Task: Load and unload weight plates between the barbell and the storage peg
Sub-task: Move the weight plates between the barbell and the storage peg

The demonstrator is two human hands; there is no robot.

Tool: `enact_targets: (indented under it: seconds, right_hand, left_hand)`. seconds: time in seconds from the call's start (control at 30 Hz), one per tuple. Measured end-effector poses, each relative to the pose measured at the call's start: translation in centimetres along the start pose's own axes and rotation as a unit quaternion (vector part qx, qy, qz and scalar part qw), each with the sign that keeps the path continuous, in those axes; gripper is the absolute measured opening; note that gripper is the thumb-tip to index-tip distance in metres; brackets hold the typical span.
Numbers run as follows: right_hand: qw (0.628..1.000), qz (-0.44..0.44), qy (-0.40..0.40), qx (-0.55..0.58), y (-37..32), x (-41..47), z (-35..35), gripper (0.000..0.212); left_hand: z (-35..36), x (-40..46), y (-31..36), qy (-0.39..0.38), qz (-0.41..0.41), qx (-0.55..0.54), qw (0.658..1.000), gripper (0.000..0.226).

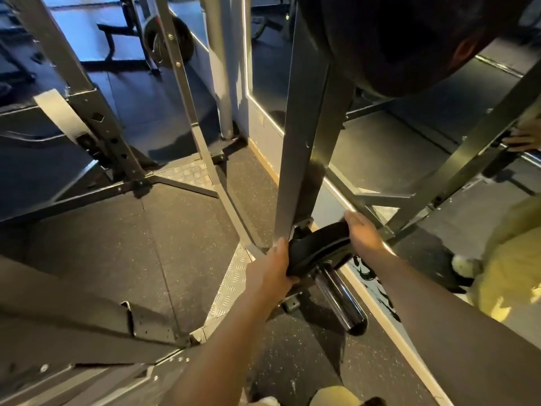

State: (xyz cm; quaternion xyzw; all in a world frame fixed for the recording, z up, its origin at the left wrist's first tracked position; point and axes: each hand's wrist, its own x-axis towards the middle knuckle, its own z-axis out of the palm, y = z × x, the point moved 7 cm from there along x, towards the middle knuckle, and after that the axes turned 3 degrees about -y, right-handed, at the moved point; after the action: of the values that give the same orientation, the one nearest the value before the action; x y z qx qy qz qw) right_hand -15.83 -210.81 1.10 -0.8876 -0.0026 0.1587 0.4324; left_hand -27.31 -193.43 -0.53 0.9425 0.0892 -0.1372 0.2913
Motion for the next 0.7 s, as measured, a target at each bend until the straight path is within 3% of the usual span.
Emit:
enact_targets:
  seconds: [0.1,0.3,0.43,0.53,0.7]
  right_hand:
    - [0.997,0.055,-0.007,0.06,0.9,0.8,-0.1,0.035]
    - [0.999,0.011,-0.008,-0.035,-0.2,0.3,-0.8,0.038]
    - [0.985,-0.045,0.101,-0.134,-2.8,-1.7,0.5,0.034]
    - [0.947,-0.154,0.169,-0.226,-5.1,-4.9,3.8,0.036]
    - [0.943,-0.16,0.23,-0.179,-5.4,-4.4,3.5,0.031]
  left_hand:
    - [-0.3,0.9,0.9,-0.007,-0.005,0.03,1.0,0.055]
    - [0.0,0.8,0.7,0.004,0.005,0.024,1.0,0.056]
    - [-0.1,0.7,0.7,0.009,0.0,0.022,1.0,0.059]
    - [-0.1,0.4,0.7,0.026,-0.006,0.026,0.999,0.057]
    - [-0.7,0.3,1.3,0.026,0.015,0.052,0.998,0.051]
